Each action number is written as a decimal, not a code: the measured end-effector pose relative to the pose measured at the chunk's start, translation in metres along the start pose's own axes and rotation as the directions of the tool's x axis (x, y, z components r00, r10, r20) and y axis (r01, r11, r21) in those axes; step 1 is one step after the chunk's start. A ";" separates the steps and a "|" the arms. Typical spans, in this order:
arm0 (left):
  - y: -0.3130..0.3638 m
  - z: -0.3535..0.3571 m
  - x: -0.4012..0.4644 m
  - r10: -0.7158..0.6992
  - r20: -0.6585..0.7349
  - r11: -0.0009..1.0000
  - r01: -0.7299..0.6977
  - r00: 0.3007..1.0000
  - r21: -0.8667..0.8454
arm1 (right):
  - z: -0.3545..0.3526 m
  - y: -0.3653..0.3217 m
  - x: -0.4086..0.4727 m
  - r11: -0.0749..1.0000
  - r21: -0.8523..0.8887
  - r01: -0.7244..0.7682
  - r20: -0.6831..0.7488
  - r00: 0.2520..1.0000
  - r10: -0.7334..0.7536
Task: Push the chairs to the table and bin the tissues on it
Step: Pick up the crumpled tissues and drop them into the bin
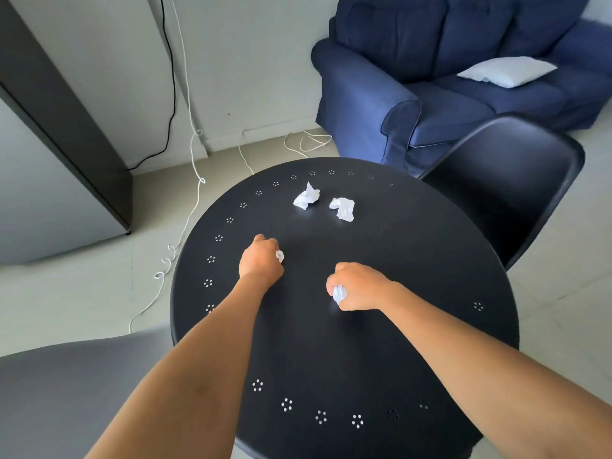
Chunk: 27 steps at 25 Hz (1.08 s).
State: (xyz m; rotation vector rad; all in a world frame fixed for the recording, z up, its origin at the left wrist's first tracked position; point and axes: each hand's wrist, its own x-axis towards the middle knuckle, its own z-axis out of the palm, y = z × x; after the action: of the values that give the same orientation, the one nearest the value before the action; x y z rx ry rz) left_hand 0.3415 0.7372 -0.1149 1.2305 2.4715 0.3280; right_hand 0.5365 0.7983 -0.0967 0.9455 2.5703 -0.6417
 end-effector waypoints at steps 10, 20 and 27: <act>0.116 0.032 -0.097 0.187 0.060 0.982 -0.188 0.981 0.018 | 0.004 0.062 -0.132 0.983 0.055 -0.177 -0.120 0.976 0.183; 0.252 0.128 -0.255 0.480 0.171 0.875 -0.483 0.861 -0.022 | 0.064 0.153 -0.329 0.897 0.026 -0.440 -0.158 0.885 0.439; 0.286 0.207 -0.313 0.597 0.361 0.764 -0.645 0.717 0.018 | 0.127 0.197 -0.387 0.802 0.235 -0.550 -0.108 0.805 0.584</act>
State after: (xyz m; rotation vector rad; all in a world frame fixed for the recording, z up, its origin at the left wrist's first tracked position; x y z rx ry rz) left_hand 0.8077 0.6654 -0.1330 1.9899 1.7463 0.0862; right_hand 0.9683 0.6634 -0.0909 1.8188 2.1888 -0.6497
